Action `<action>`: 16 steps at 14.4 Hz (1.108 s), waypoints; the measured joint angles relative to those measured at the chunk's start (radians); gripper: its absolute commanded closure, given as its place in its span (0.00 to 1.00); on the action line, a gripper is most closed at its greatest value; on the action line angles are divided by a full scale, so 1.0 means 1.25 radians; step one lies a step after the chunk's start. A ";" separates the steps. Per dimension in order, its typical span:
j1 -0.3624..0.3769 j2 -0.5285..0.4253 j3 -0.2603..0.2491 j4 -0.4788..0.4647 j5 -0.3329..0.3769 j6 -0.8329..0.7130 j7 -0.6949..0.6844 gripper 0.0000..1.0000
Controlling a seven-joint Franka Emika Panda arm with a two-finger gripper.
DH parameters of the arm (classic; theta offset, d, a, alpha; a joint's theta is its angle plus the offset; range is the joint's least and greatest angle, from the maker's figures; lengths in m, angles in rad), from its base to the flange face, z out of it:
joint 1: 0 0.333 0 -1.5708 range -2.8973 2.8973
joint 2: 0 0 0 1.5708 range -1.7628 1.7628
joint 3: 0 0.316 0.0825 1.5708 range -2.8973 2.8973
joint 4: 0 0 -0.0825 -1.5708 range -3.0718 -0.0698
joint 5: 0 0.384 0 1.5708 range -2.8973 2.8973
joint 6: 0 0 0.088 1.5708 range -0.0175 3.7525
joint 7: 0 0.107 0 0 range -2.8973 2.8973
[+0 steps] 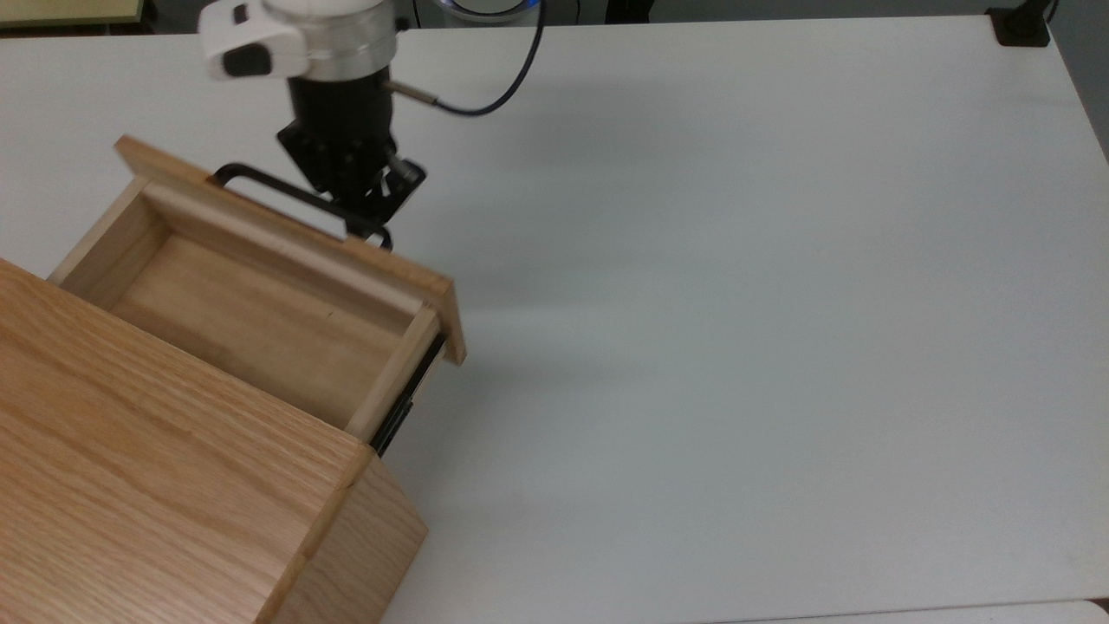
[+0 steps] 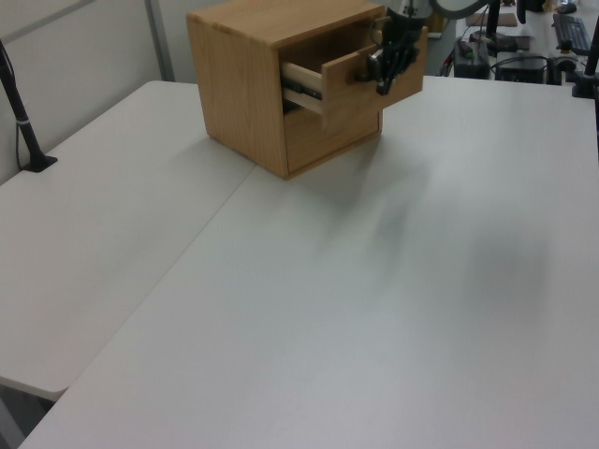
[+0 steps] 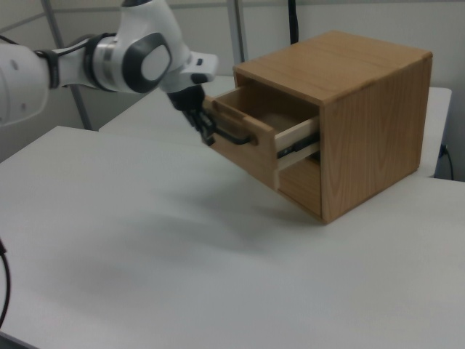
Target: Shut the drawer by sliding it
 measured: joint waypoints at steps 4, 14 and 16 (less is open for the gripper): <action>-0.030 0.091 -0.002 0.128 -0.018 0.008 0.035 0.93; -0.035 0.179 -0.042 0.209 -0.049 0.149 0.114 0.93; -0.036 0.179 -0.042 0.209 -0.049 0.149 0.114 0.93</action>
